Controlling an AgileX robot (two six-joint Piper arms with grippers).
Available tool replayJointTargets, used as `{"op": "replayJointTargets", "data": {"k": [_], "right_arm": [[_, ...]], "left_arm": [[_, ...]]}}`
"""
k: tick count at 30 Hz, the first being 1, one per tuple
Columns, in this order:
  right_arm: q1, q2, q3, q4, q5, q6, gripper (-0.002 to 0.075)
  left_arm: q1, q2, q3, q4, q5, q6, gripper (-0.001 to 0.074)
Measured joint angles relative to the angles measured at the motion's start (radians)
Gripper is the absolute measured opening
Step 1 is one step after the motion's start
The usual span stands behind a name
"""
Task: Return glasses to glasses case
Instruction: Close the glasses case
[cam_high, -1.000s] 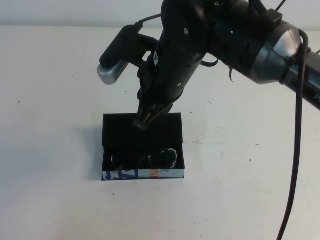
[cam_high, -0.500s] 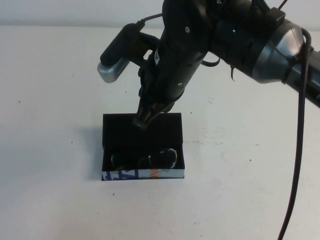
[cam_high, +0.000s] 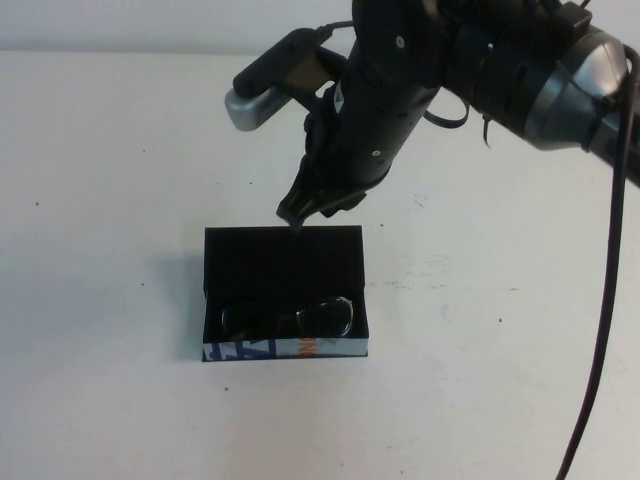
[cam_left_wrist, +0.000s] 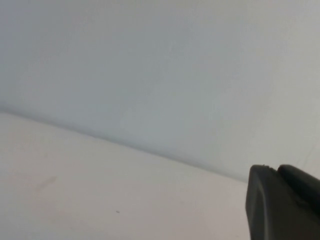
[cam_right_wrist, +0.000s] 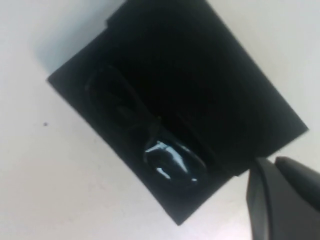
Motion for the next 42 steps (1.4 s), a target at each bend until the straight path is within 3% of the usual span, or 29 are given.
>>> {"op": "replayJointTargets", "data": {"k": [5,9,17,22,27,36,42], "right_arm": [[-0.039,0.0,0.0,0.0,0.0,0.063,-0.0011],[-0.058,0.0,0.0,0.006,0.0,0.093,-0.0011],[-0.074,0.008,0.0,0.033,0.0,0.096,-0.0011],[-0.091,0.024,0.0,0.045,0.0,0.096,-0.0011],[-0.12,0.03,0.0,0.09,0.0,0.096,-0.0011],[-0.197,0.032,0.0,0.162,-0.02,0.096,-0.0011],[-0.203,0.066,0.0,0.178,-0.079,0.096,-0.0011]], "left_arm": [[-0.028,0.048,-0.016,0.003,0.105,-0.308,-0.0004],[-0.131,0.227,-0.114,0.009,0.229,-0.369,-0.0004],[-0.454,0.705,-0.442,0.0,0.491,-0.195,-0.0004],[-0.554,0.94,-0.619,-0.153,0.666,0.058,-0.0004],[-0.521,1.087,-0.702,-0.383,0.756,0.377,-0.0004],[-0.259,1.258,-0.715,-0.816,0.812,0.855,-0.0004],[-0.276,1.458,-0.717,-1.043,0.794,1.125,-0.0004]]}}
